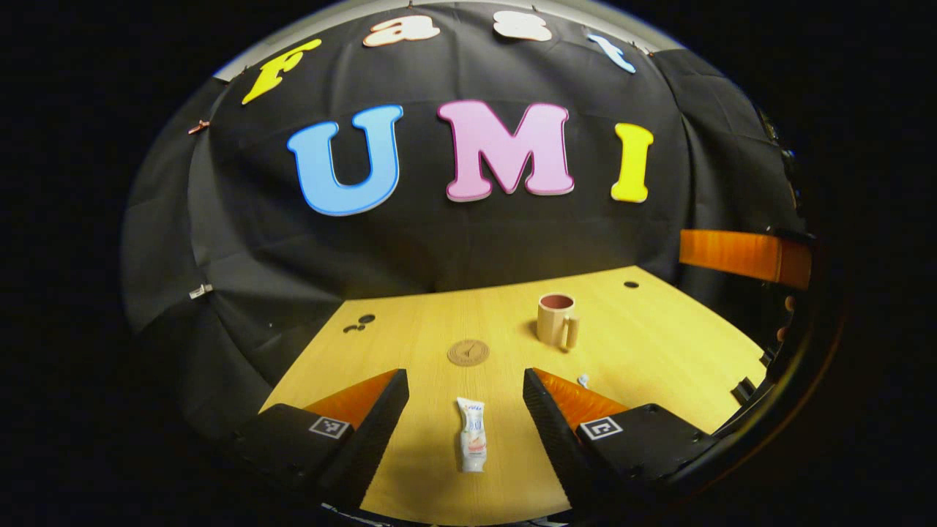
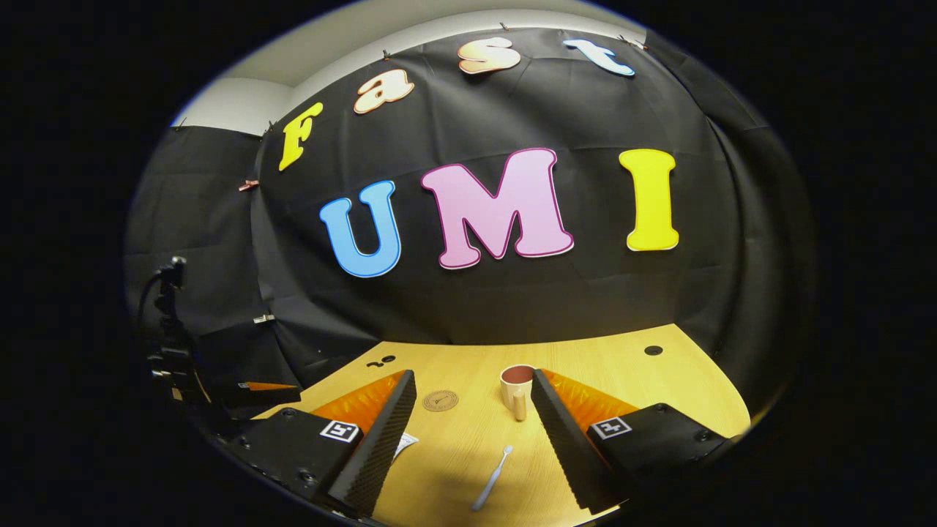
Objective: Put the toothbrush and toothpaste on the desktop into the cup, then pick up the cup and place it on the coaster on the desktop.
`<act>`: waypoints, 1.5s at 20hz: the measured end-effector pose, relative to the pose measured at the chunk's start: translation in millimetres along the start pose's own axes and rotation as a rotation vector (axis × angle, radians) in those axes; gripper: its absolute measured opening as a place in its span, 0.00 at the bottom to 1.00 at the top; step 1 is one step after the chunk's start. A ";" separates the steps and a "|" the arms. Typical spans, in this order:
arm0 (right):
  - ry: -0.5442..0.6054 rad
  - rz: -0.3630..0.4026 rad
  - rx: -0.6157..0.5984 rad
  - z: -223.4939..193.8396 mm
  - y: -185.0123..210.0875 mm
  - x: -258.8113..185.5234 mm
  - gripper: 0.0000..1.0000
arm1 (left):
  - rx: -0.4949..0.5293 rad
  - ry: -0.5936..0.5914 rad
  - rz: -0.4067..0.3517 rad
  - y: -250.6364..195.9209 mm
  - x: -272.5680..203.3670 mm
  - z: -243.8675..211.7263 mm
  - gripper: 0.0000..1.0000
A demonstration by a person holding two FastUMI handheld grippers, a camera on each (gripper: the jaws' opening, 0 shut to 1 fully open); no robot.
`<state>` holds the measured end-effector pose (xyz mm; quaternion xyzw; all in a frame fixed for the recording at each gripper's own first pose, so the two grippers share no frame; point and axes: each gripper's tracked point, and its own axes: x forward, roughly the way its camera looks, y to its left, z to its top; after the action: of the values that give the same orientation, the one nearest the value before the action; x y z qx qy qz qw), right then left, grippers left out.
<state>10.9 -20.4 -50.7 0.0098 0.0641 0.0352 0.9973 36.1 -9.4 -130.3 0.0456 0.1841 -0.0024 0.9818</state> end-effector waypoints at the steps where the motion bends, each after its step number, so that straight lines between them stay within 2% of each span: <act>1: 0.016 0.000 0.001 -5.2 -3.5 1.7 0.98 | 0.000 0.039 -0.003 -1.5 7.8 -11.8 0.98; 11: 0.202 0.043 0.021 -70.8 -30.6 9.6 0.98 | 0.048 0.321 -0.015 -12.6 80.0 -119.8 0.97; 14: 0.222 0.055 0.039 -79.4 -38.6 12.9 0.98 | 0.081 0.368 -0.006 -10.4 96.7 -137.1 0.89; 17: 0.217 0.087 0.059 -84.7 -44.8 17.9 0.98 | 0.058 0.401 0.016 -8.9 110.3 -145.9 0.89; 19: 0.192 0.107 0.021 -87.0 -48.6 27.4 0.98 | 0.036 0.431 0.034 -6.3 119.0 -152.5 0.89; 22: 0.218 0.121 0.056 -97.5 -51.8 35.3 0.98 | 0.028 0.483 0.014 -8.6 124.0 -167.1 0.88; 24: 0.229 0.135 0.071 -100.1 -47.8 35.8 0.98 | 0.003 0.474 -0.017 -14.6 126.8 -164.1 0.83; 25: 0.242 0.142 0.067 -104.1 -48.1 34.6 0.98 | -0.015 0.461 -0.032 -15.4 130.6 -164.2 0.75; 27: 0.257 0.145 0.079 -107.2 -49.9 35.0 0.98 | -0.065 0.459 -0.089 -23.1 133.0 -164.6 0.70; 30: 0.285 0.139 0.146 -110.7 -48.0 42.2 0.98 | -0.044 0.486 -0.105 -21.0 132.4 -165.6 0.52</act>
<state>41.7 -63.6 -167.1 0.0815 0.2065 0.1005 0.9698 99.2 -13.8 -333.7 0.0140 0.4168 -0.0382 0.9081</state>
